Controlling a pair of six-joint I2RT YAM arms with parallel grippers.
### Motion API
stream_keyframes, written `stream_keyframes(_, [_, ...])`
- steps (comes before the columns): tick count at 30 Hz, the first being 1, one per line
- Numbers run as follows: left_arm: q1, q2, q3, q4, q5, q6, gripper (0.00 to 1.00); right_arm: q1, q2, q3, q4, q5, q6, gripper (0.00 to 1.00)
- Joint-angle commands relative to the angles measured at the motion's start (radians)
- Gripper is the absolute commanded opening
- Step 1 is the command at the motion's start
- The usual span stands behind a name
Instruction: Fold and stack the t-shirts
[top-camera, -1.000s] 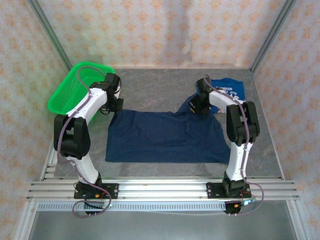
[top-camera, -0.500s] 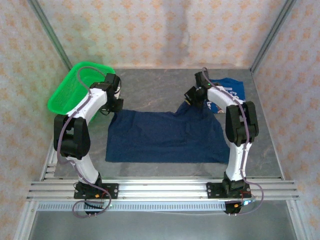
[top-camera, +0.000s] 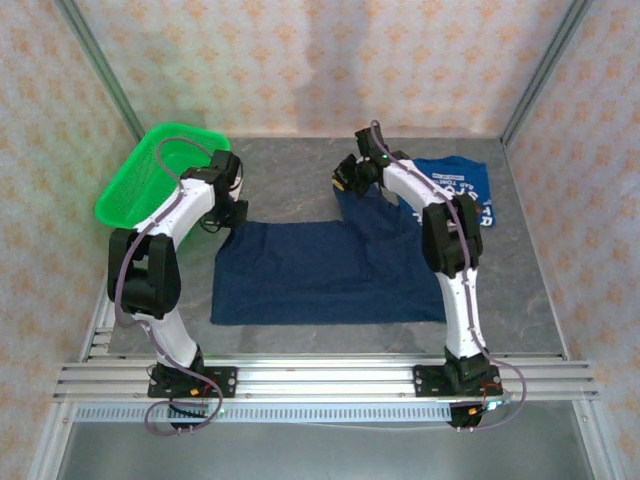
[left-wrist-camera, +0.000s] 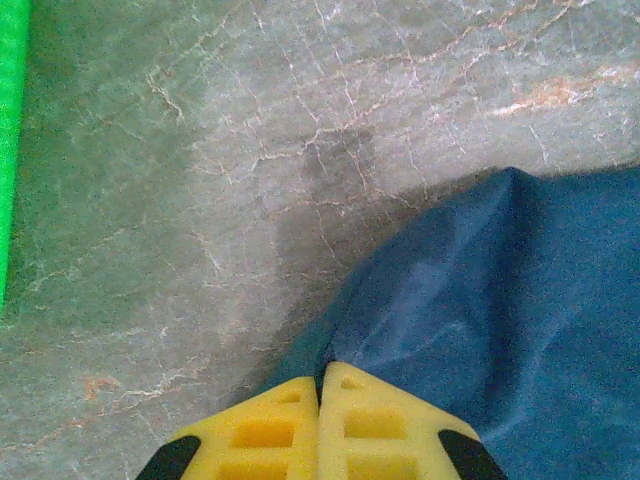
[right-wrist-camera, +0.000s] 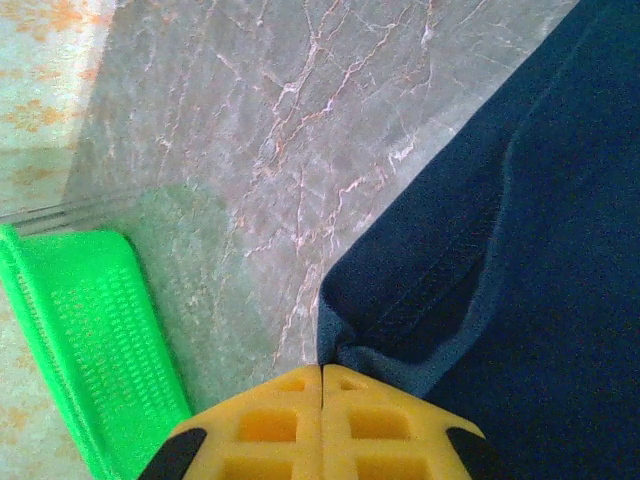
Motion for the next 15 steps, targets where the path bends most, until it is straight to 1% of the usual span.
stream_keyframes(1, [0.005, -0.011, -0.024, 0.014, 0.009, -0.017, 0.00, 0.019, 0.043, 0.094, -0.005, -0.099, 0.001, 0.26])
stream_keyframes(3, [0.005, -0.014, -0.040, 0.014, -0.004, -0.023, 0.00, 0.016, 0.026, 0.110, 0.000, -0.115, -0.032, 0.33])
stream_keyframes(5, [0.006, -0.016, -0.050, 0.011, -0.011, -0.033, 0.00, 0.001, 0.004, 0.147, -0.086, -0.074, -0.086, 0.38])
stream_keyframes(6, [0.007, -0.018, -0.055, 0.014, -0.008, -0.038, 0.00, -0.012, -0.005, 0.173, -0.151, -0.034, -0.112, 0.41])
stream_keyframes(10, [0.006, -0.033, -0.079, 0.029, 0.002, -0.063, 0.00, -0.053, -0.003, 0.259, -0.310, 0.113, -0.221, 0.42])
stream_keyframes(13, [0.006, -0.049, -0.094, 0.041, 0.023, -0.076, 0.00, -0.059, 0.094, 0.440, -0.503, 0.238, -0.381, 0.42])
stream_keyframes(15, [0.005, -0.058, -0.100, 0.043, 0.042, -0.087, 0.00, -0.063, 0.170, 0.552, -0.600, 0.302, -0.463, 0.42])
